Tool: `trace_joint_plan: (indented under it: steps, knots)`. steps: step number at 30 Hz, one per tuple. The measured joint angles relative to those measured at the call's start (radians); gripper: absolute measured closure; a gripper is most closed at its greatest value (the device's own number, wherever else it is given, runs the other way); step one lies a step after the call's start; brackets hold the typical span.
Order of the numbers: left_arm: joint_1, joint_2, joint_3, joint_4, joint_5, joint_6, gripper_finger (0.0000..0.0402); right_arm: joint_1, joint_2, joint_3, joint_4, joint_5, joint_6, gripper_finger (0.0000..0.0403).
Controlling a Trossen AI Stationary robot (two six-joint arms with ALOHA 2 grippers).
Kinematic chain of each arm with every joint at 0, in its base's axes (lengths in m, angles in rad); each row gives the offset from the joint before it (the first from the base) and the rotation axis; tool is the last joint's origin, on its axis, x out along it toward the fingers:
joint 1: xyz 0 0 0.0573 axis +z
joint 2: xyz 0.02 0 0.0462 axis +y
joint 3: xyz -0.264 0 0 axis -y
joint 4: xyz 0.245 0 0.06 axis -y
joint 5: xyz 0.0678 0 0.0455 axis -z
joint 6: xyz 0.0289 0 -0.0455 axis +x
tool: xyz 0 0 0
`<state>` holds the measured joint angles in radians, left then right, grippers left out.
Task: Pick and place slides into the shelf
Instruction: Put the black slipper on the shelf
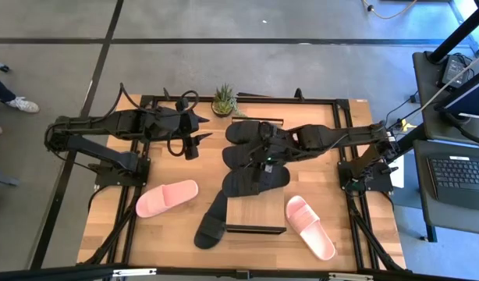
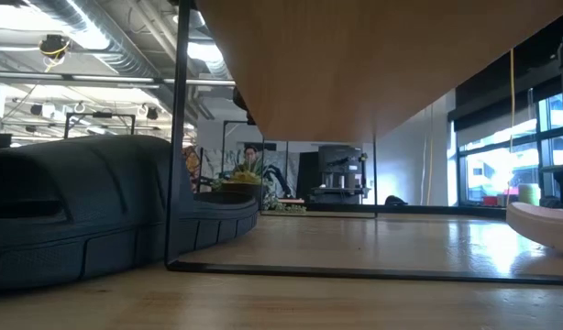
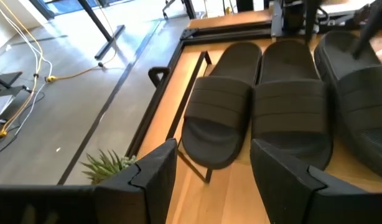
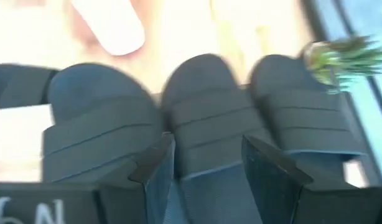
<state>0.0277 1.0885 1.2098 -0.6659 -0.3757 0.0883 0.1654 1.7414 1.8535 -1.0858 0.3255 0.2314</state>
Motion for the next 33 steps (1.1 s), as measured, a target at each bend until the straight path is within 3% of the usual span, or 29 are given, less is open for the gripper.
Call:
trace_joint_plan:
  steps: [7,15,33]
  knots:
    - [0.000,0.000,0.000,-0.009,0.000,0.000,0.0207,-0.001,-0.005,-0.044,-0.130,0.014,-0.001,0.0216]
    - [0.000,0.000,0.000,-0.008,0.000,0.001,0.0207,-0.001,-0.001,-0.170,-0.104,0.013,0.025,0.0216]
    - [0.000,0.000,0.000,-0.008,0.000,0.002,0.0207,0.005,-0.001,-0.177,-0.117,-0.042,0.108,0.0216]
